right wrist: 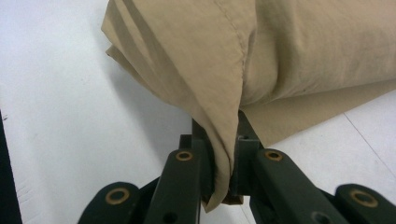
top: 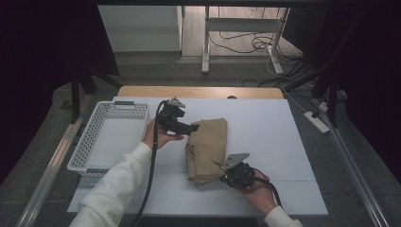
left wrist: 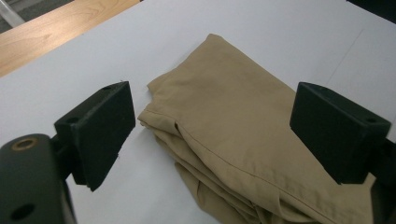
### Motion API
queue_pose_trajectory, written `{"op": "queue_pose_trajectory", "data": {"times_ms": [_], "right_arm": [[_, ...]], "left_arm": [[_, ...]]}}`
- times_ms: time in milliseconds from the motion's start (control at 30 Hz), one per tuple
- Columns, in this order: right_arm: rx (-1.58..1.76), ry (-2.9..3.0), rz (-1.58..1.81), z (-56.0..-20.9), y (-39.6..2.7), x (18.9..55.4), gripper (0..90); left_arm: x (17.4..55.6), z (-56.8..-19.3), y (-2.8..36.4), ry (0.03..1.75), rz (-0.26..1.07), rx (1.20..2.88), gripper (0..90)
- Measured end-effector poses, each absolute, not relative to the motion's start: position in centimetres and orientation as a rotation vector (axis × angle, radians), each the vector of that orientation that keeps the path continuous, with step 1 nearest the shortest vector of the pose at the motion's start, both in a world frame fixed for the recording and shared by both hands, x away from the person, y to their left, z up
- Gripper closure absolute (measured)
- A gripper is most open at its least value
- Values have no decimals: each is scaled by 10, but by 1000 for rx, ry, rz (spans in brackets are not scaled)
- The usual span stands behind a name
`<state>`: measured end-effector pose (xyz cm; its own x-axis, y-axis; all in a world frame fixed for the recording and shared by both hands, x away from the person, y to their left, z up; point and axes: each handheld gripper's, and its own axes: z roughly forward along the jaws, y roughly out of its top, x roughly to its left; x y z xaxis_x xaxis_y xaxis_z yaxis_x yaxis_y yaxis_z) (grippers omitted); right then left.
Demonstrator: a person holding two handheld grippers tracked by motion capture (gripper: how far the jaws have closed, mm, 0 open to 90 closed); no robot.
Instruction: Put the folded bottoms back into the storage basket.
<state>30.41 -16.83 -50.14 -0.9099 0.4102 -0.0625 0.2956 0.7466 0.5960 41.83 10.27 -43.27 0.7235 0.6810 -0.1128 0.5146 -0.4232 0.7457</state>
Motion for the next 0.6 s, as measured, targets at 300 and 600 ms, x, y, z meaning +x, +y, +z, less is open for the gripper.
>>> {"op": "queue_pose_trajectory", "data": {"times_ms": [300, 600], "right_arm": [[564, 2757, 894, -502, -168, 304, 839], [563, 2757, 895, -502, -168, 304, 839]], "left_arm": [[430, -437, 98, 911, 253, 2133, 137], [441, -444, 97, 920, 242, 2146, 141]]}}
